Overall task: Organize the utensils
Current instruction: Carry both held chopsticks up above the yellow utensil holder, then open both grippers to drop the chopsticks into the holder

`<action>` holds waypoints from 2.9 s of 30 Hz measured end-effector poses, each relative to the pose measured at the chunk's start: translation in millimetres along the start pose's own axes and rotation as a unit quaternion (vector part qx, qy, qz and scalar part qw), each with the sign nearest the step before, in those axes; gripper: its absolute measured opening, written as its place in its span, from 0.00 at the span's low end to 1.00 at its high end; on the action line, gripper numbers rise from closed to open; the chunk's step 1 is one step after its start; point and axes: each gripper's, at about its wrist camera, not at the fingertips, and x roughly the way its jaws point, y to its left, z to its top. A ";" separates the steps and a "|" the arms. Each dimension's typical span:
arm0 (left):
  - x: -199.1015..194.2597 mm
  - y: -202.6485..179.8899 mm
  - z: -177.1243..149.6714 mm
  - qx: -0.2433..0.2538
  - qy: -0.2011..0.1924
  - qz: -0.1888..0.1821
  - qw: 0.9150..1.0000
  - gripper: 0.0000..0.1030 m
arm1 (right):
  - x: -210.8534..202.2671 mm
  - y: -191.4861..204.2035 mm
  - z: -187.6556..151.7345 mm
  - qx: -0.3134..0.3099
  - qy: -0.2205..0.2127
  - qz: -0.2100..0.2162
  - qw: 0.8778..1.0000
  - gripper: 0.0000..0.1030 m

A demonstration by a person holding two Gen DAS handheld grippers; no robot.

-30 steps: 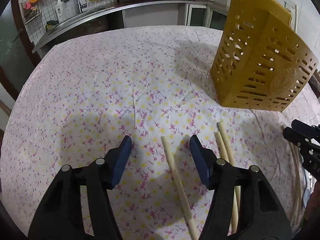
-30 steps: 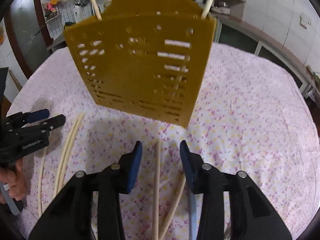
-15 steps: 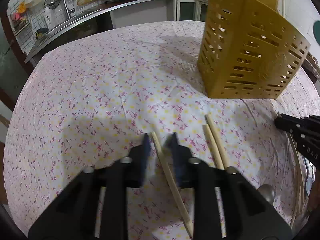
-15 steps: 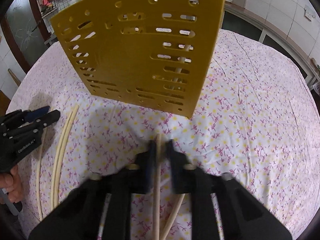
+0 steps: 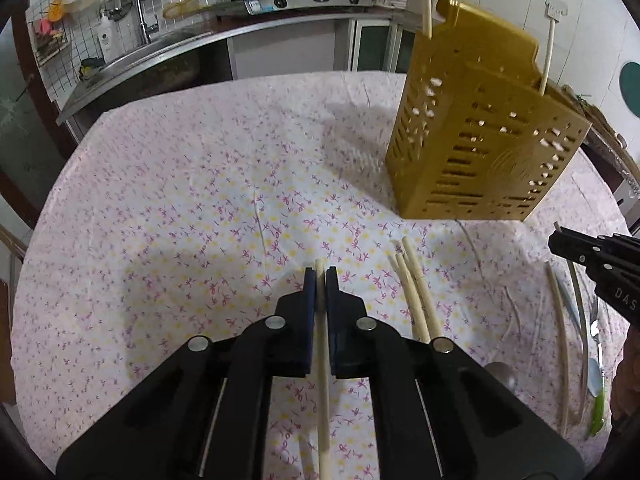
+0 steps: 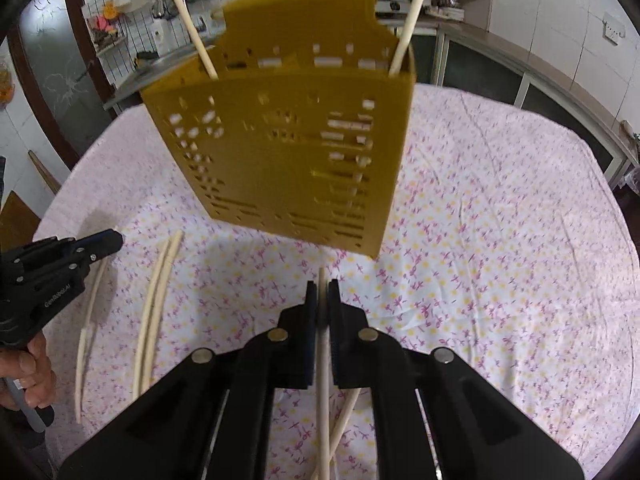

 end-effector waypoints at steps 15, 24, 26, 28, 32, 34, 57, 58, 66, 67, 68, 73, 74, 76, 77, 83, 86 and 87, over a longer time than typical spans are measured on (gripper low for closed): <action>-58.2 8.2 15.0 -0.020 -0.071 -0.018 0.997 0.03 | -59.0 -2.5 18.2 0.020 -0.082 0.027 0.996 0.06; -109.9 2.6 24.0 -0.016 -0.137 -0.026 0.990 0.03 | -102.9 3.8 24.8 0.010 -0.142 0.019 0.990 0.06; -118.5 0.5 25.2 -0.014 -0.148 -0.025 0.989 0.03 | -112.3 6.0 26.5 0.006 -0.153 0.014 0.988 0.06; -125.2 -0.8 25.8 -0.012 -0.155 -0.026 0.987 0.03 | -121.3 8.0 26.9 0.001 -0.165 0.011 0.986 0.06; -134.6 0.2 27.5 -0.012 -0.167 -0.026 0.986 0.03 | -134.9 10.8 26.8 -0.005 -0.184 0.007 0.983 0.06; -137.4 0.6 28.2 -0.011 -0.172 -0.026 0.985 0.03 | -140.7 11.7 27.4 -0.007 -0.190 0.005 0.982 0.06; -196.9 -53.3 103.5 0.014 -0.319 -0.083 0.944 0.03 | -213.7 1.0 82.6 -0.008 -0.345 0.017 0.939 0.06; -199.8 -56.5 106.3 0.015 -0.327 -0.085 0.941 0.03 | -213.8 -0.8 87.7 -0.005 -0.351 0.017 0.936 0.06; -205.4 -70.1 118.5 0.010 -0.393 -0.079 0.916 0.03 | -207.2 -0.7 103.7 -0.012 -0.390 0.020 0.921 0.06; -197.5 -69.5 122.1 0.007 -0.389 -0.079 0.918 0.03 | -203.1 0.1 103.7 -0.014 -0.391 0.019 0.920 0.06; -189.2 -67.8 125.4 0.001 -0.386 -0.081 0.919 0.03 | -196.4 -0.3 105.2 -0.016 -0.388 0.018 0.922 0.06; -155.5 -65.4 136.6 -0.005 -0.362 -0.075 0.929 0.03 | -165.4 -2.8 110.3 -0.011 -0.360 0.015 0.933 0.06; -152.0 -66.1 137.9 -0.005 -0.359 -0.074 0.930 0.03 | -162.3 -3.1 111.2 -0.010 -0.358 0.015 0.933 0.06; -145.4 -65.4 138.3 -0.003 -0.352 -0.074 0.933 0.03 | -158.3 -4.4 111.3 -0.008 -0.354 0.014 0.935 0.06; -142.4 -66.5 138.5 -0.001 -0.348 -0.073 0.934 0.03 | -156.8 -3.8 110.0 -0.009 -0.352 0.013 0.936 0.06; -130.0 -67.9 138.4 0.006 -0.334 -0.065 0.940 0.03 | -150.5 -2.8 109.5 -0.008 -0.345 0.010 0.938 0.06; -126.3 -68.4 139.7 0.007 -0.329 -0.059 0.942 0.03 | -149.8 -5.5 108.8 -0.002 -0.344 0.010 0.939 0.06; -125.8 -68.9 140.3 0.009 -0.328 -0.058 0.943 0.03 | -149.8 -7.0 108.8 0.000 -0.345 0.010 0.939 0.06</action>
